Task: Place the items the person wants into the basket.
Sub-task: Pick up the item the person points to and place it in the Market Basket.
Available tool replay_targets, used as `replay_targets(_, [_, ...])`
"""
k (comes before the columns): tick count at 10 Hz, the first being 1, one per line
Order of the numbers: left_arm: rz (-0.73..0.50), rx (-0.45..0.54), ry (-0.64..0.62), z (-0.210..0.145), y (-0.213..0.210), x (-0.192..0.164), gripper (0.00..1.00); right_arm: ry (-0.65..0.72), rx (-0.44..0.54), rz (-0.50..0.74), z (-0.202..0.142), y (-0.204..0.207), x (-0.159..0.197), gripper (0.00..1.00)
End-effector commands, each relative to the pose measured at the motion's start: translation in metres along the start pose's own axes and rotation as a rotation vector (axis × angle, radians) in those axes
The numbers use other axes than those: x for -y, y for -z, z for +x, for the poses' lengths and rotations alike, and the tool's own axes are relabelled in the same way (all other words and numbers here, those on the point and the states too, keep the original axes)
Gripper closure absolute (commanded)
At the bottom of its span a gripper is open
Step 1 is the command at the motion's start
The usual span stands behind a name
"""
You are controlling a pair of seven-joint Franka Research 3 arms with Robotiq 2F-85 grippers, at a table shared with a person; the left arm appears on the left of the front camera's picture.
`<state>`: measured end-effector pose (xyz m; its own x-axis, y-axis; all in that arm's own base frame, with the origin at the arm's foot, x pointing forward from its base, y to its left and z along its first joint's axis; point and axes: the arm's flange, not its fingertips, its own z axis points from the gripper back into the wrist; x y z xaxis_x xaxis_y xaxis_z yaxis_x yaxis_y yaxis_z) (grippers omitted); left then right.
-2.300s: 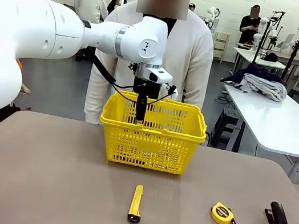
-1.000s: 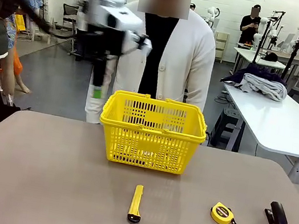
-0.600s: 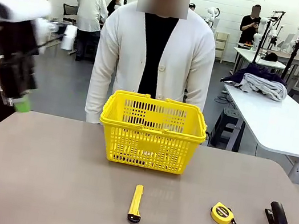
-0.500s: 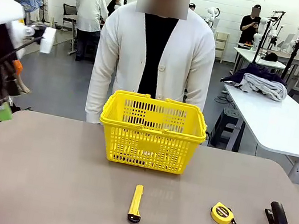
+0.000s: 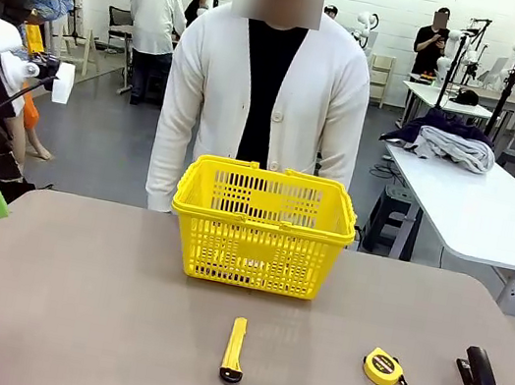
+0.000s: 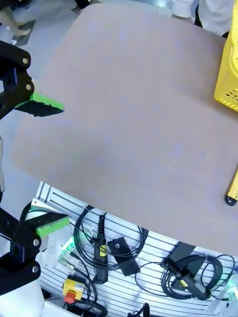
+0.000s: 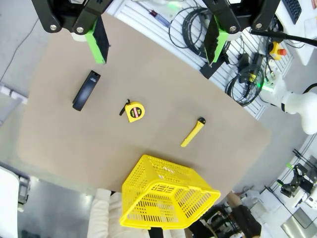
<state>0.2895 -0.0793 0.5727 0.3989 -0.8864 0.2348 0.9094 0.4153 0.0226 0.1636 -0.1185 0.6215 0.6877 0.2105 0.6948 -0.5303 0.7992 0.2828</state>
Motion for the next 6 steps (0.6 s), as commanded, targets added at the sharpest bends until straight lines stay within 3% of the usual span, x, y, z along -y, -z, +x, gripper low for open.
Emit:
replay_targets(1, [0.010,0.011,0.001,-0.0028,-0.0057,0.0029,0.00,-0.013,0.003,0.020,0.0000,0.0013,0.0001,0.00])
replay_targets(6, [0.010,0.011,0.001,-0.0028,-0.0057,0.0029,0.00,-0.013,0.003,0.020,0.0000,0.0013,0.0001,0.00])
